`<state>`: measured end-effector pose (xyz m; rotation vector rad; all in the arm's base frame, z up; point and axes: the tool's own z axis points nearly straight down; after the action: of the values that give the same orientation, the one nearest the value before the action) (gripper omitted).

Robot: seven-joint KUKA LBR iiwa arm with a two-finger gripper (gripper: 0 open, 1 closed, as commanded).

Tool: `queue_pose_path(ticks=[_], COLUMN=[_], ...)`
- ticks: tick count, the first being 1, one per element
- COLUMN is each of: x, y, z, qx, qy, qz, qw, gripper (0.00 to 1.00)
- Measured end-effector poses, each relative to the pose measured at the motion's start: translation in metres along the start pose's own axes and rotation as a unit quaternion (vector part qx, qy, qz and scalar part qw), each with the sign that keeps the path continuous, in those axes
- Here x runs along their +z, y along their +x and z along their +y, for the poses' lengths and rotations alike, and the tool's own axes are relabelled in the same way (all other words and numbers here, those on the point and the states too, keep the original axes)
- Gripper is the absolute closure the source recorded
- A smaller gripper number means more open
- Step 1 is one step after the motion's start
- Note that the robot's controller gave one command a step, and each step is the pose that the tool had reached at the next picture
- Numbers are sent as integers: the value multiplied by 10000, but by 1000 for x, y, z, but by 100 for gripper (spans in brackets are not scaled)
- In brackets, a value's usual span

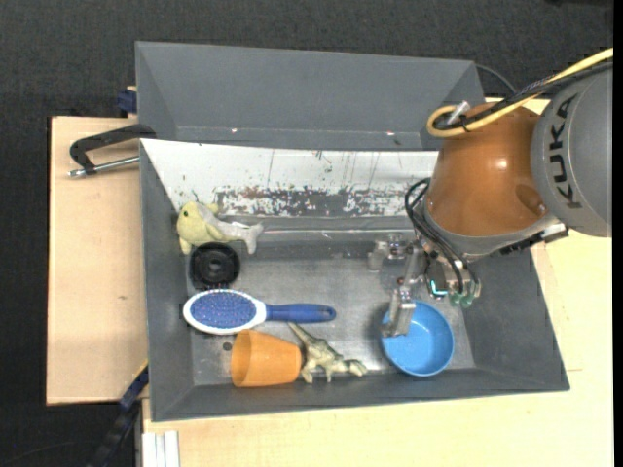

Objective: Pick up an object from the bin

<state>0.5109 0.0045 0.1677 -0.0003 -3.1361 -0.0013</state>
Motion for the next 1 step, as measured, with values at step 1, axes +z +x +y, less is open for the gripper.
queue_pose_path(ticks=[1], x=[98], y=[14], z=[-107], qx=[-1977], qy=[9], qz=[-11], qw=[9803], gripper=[0])
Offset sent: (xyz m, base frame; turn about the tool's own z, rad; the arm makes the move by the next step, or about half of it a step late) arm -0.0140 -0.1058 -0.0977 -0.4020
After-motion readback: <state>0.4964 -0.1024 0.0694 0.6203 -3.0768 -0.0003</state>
